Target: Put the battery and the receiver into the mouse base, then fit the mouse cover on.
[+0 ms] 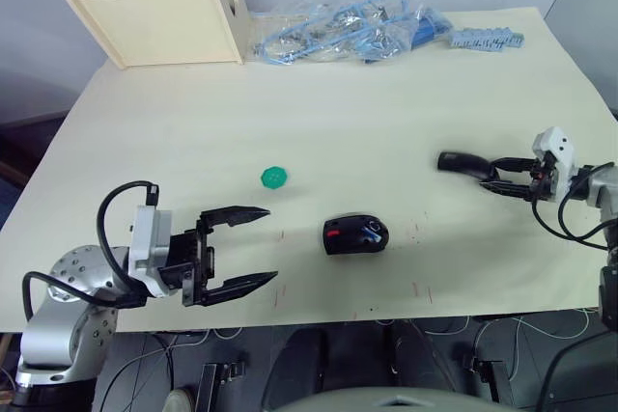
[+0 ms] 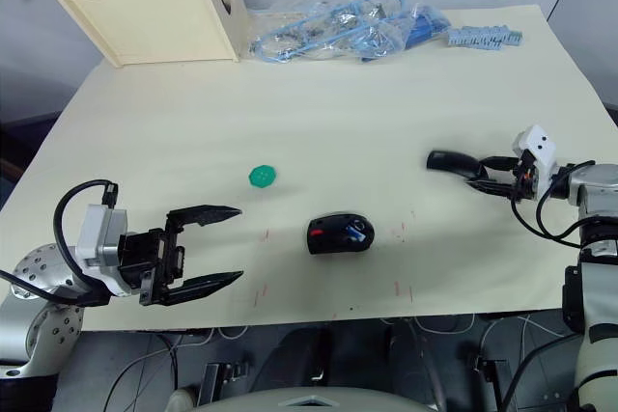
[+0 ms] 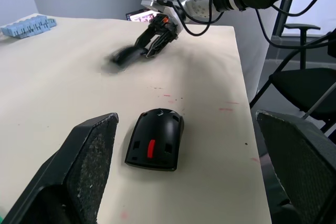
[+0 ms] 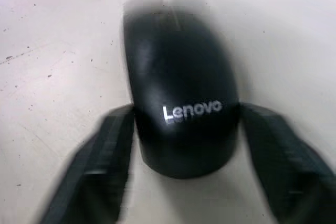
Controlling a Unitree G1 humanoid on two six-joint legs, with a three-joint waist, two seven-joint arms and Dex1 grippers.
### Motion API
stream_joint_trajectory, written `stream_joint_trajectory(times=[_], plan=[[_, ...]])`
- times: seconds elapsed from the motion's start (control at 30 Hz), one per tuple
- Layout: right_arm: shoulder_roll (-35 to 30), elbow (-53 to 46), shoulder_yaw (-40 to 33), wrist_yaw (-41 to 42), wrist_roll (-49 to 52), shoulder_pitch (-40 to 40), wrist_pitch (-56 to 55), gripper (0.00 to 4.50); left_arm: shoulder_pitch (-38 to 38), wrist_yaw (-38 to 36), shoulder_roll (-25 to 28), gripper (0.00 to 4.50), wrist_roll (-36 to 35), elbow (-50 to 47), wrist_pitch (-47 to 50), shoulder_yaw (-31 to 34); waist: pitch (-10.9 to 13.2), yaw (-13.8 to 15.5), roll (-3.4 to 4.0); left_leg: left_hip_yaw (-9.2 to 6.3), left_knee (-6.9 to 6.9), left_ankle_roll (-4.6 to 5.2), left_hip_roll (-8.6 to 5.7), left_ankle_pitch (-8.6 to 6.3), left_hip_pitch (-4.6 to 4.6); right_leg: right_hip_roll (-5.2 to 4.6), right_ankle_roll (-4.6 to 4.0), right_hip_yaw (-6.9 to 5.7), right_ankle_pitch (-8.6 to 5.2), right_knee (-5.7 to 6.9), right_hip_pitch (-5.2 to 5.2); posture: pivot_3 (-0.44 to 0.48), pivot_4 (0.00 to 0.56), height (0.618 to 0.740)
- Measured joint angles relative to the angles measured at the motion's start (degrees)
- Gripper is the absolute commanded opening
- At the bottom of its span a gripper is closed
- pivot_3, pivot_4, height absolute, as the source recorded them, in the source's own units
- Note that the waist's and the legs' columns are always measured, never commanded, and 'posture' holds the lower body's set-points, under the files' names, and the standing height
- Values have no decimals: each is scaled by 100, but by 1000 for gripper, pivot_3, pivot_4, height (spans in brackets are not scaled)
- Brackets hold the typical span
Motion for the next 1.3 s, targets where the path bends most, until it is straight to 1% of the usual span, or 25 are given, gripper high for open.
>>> stream_joint_trajectory(times=[0.4, 0.53, 0.67, 0.7, 0.77, 0.83, 0.9, 0.97, 1.03, 1.17, 1.3], plan=[[0, -26, 0, -12, 15, -13, -32, 2618, -16, -4, -2, 4500, 30, 2, -7, -2, 0, 0, 0, 0, 0, 0, 0, 0, 0, 0, 0, 0, 0, 0, 0, 0, 150, 740], [-3, -509, -3, 176, 128, 12, -29, 2618, -71, -22, -2, 4500, 38, 75, -25, -10, 0, -6, 0, 0, 0, 0, 1, 0, 2, 0, 0, 1, 0, 3, 0, 0, 150, 740], [-15, -1865, -8, 327, 368, 509, 231, 2618, -240, -135, 0, 4500, 107, 245, -73, -155, 0, 23, 0, -10, 1, 0, 4, 0, -3, 0, 1, -6, 0, 3, 0, 0, 150, 740], [-12, -2015, 3, 331, 378, 566, 280, 2618, -266, -148, 0, 4500, 126, 273, -89, -188, 0, 24, 0, -8, 2, 0, 3, 0, -3, 0, 1, -5, 0, 3, -1, 0, 150, 740], [-29, -2887, 29, 232, 394, 964, 508, 2618, -343, -243, 5, 4500, 176, 398, -144, -244, 0, 34, 0, -12, 2, 0, 3, 0, -4, -1, 1, -7, 0, 2, -1, 0, 150, 740], [-34, -3414, 68, 120, 397, 1179, 736, 2618, -414, -284, 5, 4500, 239, 461, -160, -272, 0, 33, 1, -9, 2, 0, 2, 0, -3, -1, 1, -6, 1, 4, -2, 0, 150, 740], [-35, -4281, 168, 14, 466, 1466, 1062, 2618, -519, -356, 7, 4500, 267, 563, -204, -331, 0, 24, 1, -12, 2, 0, 2, 0, -1, 0, 1, -6, 1, 8, -2, 0, 150, 740], [-54, -4703, 214, -68, 482, 1578, 1239, 2618, -545, -405, 8, 4500, 279, 580, -235, -382, 0, 16, 1, -12, 2, 0, 3, 0, -2, 0, 1, -5, 1, 8, -2, 0, 150, 740], [-106, -5503, 328, -203, 473, 1806, 1571, 2618, -586, -500, 21, 4500, 309, 696, -259, -410, 0, 22, 1, -15, 2, 0, 3, 0, -2, 2, 1, -8, 0, 8, -2, 0, 150, 740], [-204, -6840, 691, -417, 470, 1881, 2438, 2618, -772, -639, 55, 4500, 366, 876, -307, -447, 0, 28, 1, -17, 4, 0, 3, 0, -4, 0, 1, -10, 1, 7, -3, 0, 150, 740], [-384, -7589, 926, -550, 474, 1878, 3185, 2618, -848, -760, 59, 4500, 416, 1048, -365, -466, 1, 44, -1, -25, 4, 1, 2, -1, -8, -1, 1, -18, 0, 3, -3, 0, 150, 740]])
